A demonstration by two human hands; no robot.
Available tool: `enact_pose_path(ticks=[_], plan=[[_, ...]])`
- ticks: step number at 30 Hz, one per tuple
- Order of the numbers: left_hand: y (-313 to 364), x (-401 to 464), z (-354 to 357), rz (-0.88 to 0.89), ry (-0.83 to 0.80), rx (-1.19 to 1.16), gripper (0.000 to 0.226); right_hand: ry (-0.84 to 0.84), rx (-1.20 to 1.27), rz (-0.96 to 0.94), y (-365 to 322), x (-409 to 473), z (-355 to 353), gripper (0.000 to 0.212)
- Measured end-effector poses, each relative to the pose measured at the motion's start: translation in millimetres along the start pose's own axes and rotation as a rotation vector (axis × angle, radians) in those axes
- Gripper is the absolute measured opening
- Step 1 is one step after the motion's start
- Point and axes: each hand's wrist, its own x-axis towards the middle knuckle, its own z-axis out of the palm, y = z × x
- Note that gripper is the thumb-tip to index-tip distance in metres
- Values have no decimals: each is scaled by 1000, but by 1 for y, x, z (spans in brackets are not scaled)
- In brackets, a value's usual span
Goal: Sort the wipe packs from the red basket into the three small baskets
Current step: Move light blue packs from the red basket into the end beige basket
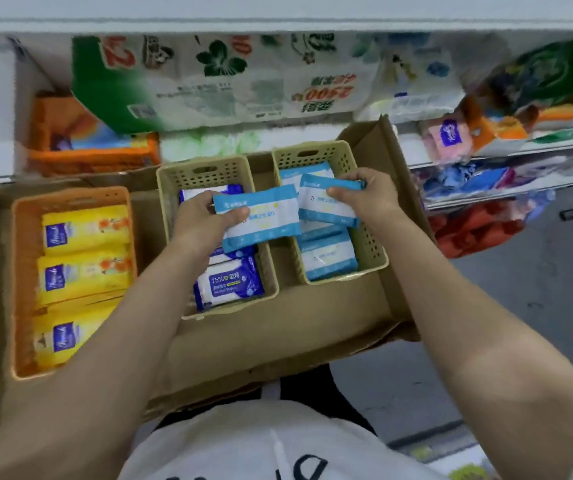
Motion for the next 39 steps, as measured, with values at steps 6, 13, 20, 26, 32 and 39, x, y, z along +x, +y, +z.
enact_pose_path(ticks=[6,13,20,26,32,39], plan=[[-16,6,16,-31,162,101,39,-175,-216,-146,-2,86,22,44],[-38,14,48,-72,271,25,19,-320,-659,-479,30,116,46,48],[-36,24,76,-88,276,8,22,-395,-738,-626,30,126,40,41],[-26,31,94,-78,243,25,23,-382,-663,-665,12,125,31,39],[-17,42,114,-59,161,30,26,-898,-380,-350,-9,94,1,24],[-46,41,141,65,342,431,56,-564,-494,-296,11,115,-18,39]])
